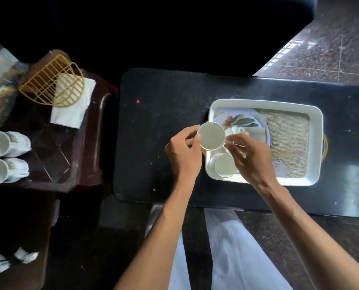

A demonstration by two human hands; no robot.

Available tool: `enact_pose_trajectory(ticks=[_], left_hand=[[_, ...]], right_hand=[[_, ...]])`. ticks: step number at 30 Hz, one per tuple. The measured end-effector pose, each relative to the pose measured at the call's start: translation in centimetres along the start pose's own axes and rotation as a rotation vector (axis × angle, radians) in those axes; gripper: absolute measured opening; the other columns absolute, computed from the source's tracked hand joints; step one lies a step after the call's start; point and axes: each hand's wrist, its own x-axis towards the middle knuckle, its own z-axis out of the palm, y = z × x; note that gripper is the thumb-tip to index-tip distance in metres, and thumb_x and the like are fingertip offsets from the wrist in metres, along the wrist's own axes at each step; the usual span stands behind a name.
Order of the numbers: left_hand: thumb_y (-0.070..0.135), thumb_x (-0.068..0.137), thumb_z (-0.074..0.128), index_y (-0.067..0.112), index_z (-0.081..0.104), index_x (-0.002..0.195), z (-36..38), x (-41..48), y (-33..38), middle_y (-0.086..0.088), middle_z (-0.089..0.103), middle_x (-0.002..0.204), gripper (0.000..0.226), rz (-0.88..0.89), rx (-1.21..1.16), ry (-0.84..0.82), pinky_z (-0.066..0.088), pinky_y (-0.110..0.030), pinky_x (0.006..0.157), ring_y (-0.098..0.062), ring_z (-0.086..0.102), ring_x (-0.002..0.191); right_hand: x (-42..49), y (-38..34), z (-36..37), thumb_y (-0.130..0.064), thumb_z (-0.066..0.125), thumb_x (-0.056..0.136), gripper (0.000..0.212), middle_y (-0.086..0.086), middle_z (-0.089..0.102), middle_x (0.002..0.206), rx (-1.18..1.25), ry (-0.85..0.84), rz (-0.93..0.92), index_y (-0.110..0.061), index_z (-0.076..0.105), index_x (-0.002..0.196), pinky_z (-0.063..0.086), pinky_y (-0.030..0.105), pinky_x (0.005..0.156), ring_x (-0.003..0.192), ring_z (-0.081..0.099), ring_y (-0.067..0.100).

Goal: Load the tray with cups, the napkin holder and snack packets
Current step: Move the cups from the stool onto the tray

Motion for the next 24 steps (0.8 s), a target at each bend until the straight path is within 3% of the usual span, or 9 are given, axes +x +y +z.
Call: enact_pose_trajectory(ticks=[3,6,10,16,24], left_hand=[[0.006,0.091,0.068,0.02,0.079,0.105,2.7,0.0,0.2,0.015,0.076,0.09,0.023,0.016,0.042,-0.002,0.06,-0.017,0.071,0.004,0.073,0.079],[0.005,0.092,0.067,0.017,0.079,0.106,4.5,0.5,-0.1,0.006,0.079,0.097,0.022,-0.012,0.067,-0.02,0.063,-0.025,0.076,-0.005,0.075,0.084],[0.006,0.091,0.068,0.018,0.078,0.104,5.7,0.8,-1.0,0.003,0.079,0.099,0.02,-0.047,0.099,-0.041,0.065,-0.037,0.077,-0.01,0.076,0.085],[0.009,0.09,0.069,0.026,0.077,0.099,6.4,0.6,-2.4,0.007,0.079,0.1,0.021,-0.104,0.121,-0.079,0.066,-0.038,0.075,-0.009,0.076,0.088],[0.009,0.09,0.07,0.027,0.076,0.101,7.0,1.0,-2.9,0.005,0.078,0.105,0.021,-0.113,0.16,-0.072,0.066,-0.037,0.076,-0.009,0.075,0.091]], right_hand=[[0.8,2.1,-1.2,-0.01,0.073,0.09,0.014,0.008,0.077,0.098,-0.039,0.039,0.007,-0.005,0.075,0.103,0.057,0.024,0.081,0.087,0.072,0.019],[1.5,4.0,-1.5,-0.005,0.073,0.089,0.014,0.011,0.077,0.096,-0.022,0.035,0.006,-0.001,0.075,0.103,0.046,-0.001,0.079,0.081,0.067,0.011],[1.8,5.9,-1.4,-0.004,0.073,0.089,0.015,0.012,0.077,0.097,-0.026,0.007,0.018,-0.002,0.075,0.104,0.043,-0.004,0.075,0.081,0.066,0.009],[1.3,7.7,-1.3,-0.002,0.072,0.089,0.018,0.014,0.077,0.098,-0.007,-0.012,0.017,-0.001,0.074,0.106,0.057,0.027,0.081,0.086,0.072,0.02],[1.6,8.1,-1.0,-0.001,0.071,0.089,0.018,0.016,0.076,0.1,0.0,-0.029,0.052,0.001,0.073,0.107,0.061,0.037,0.083,0.089,0.074,0.026]])
